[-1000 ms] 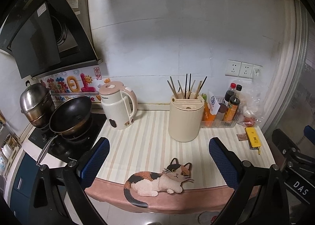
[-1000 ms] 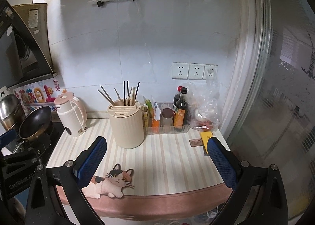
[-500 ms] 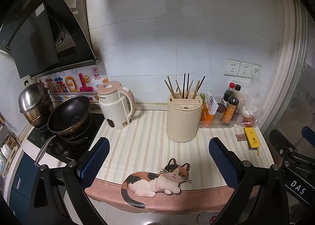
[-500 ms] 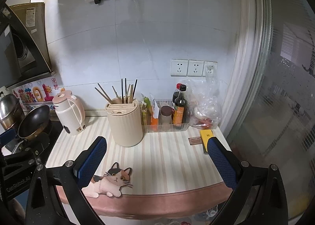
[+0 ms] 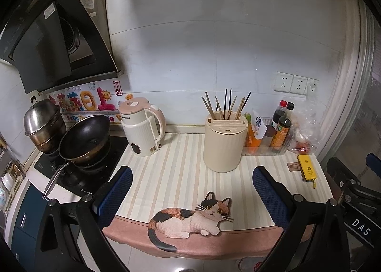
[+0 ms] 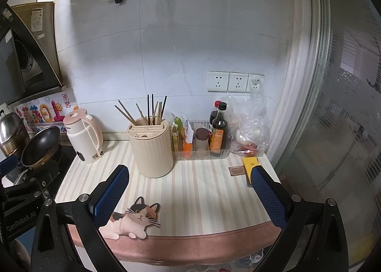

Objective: Organize utensils

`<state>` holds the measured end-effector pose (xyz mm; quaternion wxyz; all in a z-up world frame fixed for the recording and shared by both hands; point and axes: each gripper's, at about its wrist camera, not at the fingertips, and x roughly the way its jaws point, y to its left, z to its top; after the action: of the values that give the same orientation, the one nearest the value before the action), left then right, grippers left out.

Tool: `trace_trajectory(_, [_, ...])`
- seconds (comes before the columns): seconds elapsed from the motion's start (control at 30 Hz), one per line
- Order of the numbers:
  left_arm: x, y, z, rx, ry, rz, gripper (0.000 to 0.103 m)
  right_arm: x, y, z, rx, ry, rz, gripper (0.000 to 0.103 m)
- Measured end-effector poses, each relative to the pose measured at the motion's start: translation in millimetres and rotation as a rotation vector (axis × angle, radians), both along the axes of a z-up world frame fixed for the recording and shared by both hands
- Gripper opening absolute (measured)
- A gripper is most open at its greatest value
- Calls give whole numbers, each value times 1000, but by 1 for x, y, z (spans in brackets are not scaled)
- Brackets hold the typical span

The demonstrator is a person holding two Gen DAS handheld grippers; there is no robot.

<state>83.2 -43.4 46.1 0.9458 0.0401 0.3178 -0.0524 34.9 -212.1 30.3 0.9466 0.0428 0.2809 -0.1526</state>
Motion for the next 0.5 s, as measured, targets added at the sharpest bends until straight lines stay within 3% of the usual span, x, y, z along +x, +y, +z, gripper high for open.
trace_trajectory(0.5, [1,2,0,2,-1,4,103,3,-5,-5,-3,-6,5,103])
